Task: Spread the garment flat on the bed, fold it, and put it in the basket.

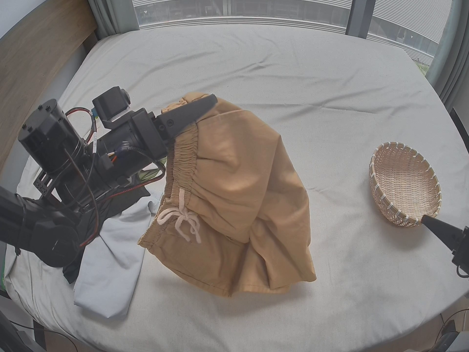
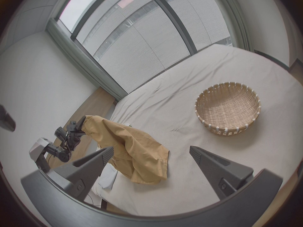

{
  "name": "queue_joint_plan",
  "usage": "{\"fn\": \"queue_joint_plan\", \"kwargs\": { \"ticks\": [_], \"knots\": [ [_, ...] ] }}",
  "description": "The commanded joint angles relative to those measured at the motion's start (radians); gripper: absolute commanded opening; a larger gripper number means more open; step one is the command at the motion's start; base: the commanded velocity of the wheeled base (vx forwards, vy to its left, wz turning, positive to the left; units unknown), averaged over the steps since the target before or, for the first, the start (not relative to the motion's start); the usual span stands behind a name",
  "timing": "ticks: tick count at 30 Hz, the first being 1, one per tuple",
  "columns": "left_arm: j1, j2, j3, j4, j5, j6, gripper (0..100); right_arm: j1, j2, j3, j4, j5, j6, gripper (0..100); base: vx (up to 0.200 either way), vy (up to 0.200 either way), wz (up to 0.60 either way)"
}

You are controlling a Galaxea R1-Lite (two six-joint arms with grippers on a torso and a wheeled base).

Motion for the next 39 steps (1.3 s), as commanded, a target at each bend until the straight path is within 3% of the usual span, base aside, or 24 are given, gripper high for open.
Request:
{"fn": "queue_joint_plan", "kwargs": {
  "ticks": [1, 22, 31, 39],
  "knots": [
    [0.011, 0.000, -0.006, -0.001, -0.001, -0.001, 0, 0.014, 0.251, 0.028, -0.137, 0.010, 0.081, 100, 0.000, 0.000, 0.00],
    [0.022, -0.006, -0.004, -0.002, -0.004, -0.001, 0, 0.060, 0.716, 0.108, -0.408, 0.027, 0.098, 100, 0.000, 0.000, 0.00],
    [0.024, -0.008, 0.004, -0.004, -0.001, 0.000, 0, 0.201, 0.886, 0.105, -0.565, 0.024, 0.227, 100, 0.000, 0.000, 0.00],
    [0.024, -0.009, 0.002, -0.010, -0.003, 0.000, 0, 0.216, 1.045, 0.106, -0.741, 0.019, 0.252, 100, 0.000, 0.000, 0.00]
  ]
}}
